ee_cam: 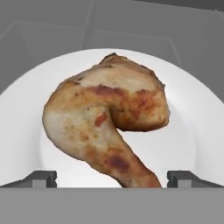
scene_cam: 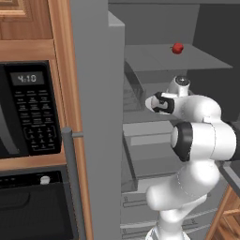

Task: Retrieve the chicken drumstick from the fridge and place it on the saucepan with marinade on the stove.

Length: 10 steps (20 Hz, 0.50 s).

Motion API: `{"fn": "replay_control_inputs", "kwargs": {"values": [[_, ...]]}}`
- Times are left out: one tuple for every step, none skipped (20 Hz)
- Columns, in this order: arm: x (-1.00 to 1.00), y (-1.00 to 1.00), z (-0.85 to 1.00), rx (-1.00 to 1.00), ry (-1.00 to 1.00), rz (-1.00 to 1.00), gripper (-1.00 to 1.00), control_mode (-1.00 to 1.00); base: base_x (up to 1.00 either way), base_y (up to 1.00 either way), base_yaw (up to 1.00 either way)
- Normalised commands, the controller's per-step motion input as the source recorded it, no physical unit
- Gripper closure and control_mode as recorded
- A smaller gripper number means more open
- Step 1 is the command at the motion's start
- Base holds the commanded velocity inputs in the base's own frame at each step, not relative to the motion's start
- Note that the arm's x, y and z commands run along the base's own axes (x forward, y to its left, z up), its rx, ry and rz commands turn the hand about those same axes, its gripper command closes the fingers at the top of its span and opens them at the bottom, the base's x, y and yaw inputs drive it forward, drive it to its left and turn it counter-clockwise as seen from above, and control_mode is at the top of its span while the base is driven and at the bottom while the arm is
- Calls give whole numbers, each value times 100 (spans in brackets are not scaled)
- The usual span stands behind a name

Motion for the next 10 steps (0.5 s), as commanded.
{"fn": "replay_control_inputs", "kwargs": {"values": [[21,-5,-6,0,0,0,-100,-100,0,0,0],[22,-6,-1,0,0,0,-100,-100,0,0,0],[23,-7,0,0,0,0,-100,-100,0,0,0],[21,-8,-1,0,0,0,-100,-100,0,0,0],[19,-9,-5,0,0,0,-100,-100,0,0,0],[19,-9,-4,0,0,0,-100,-100,0,0,0],[20,-10,-1,0,0,0,-100,-100,0,0,0],[22,-11,0,0,0,0,-100,-100,0,0,0],[23,-11,0,0,0,0,-100,-100,0,0,0],[24,-11,0,0,0,0,-100,-100,0,0,0]]}}
